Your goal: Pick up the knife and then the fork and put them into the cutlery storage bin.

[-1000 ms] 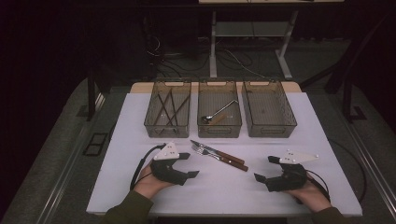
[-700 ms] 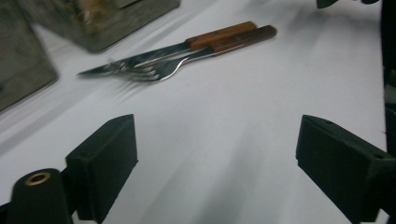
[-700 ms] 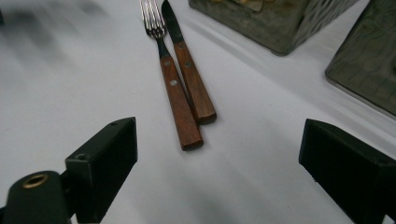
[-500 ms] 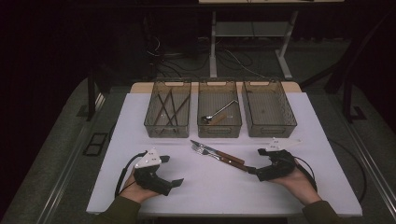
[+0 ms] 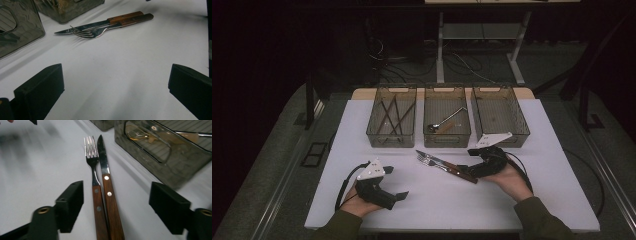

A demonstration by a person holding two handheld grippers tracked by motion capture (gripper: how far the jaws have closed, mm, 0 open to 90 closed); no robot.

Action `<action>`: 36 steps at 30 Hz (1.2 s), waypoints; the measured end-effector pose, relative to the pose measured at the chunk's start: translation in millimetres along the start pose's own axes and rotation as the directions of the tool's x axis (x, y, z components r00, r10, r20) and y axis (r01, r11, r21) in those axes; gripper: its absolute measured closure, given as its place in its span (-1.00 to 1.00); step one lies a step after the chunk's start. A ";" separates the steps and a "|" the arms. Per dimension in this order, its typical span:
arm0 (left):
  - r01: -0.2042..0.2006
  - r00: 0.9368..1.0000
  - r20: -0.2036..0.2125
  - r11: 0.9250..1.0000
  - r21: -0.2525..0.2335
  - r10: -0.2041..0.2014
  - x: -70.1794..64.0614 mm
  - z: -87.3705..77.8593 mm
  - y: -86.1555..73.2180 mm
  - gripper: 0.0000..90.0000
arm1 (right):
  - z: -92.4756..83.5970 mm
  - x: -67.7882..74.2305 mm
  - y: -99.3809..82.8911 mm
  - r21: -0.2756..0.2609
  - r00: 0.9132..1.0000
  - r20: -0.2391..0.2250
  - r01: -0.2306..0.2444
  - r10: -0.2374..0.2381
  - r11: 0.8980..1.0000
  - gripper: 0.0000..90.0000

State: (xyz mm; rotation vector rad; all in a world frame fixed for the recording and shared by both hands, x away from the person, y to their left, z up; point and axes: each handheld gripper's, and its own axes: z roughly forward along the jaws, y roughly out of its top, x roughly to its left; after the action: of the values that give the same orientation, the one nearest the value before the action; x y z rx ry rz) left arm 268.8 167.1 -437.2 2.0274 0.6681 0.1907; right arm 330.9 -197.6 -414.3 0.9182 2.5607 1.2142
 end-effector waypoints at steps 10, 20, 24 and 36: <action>-0.004 1.000 0.010 1.000 0.002 0.004 0.2 0.3 -0.6 -1.00 | 24.3 0.3 14.9 0.030 1.000 -0.020 0.017 -0.016 0.999 0.03; -0.011 1.000 0.008 1.000 -0.008 0.012 -0.2 0.2 -0.3 -1.00 | 46.2 3.0 27.9 0.082 0.998 -0.031 0.058 -0.056 0.995 0.47; -0.015 1.000 0.009 1.000 -0.011 0.015 0.0 0.0 -0.3 -1.00 | 54.3 3.6 31.5 0.114 0.997 -0.045 0.066 -0.061 0.991 0.54; -0.018 1.000 0.025 1.000 -0.002 0.018 -0.5 0.8 0.2 -1.00 | 69.9 4.8 29.7 0.163 0.995 -0.058 0.094 -0.086 0.982 0.61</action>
State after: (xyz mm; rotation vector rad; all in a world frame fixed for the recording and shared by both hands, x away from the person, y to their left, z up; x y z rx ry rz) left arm 268.8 166.2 -437.4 2.0314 0.6341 0.1755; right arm 367.9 -135.3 -437.5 0.8013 2.7443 1.0260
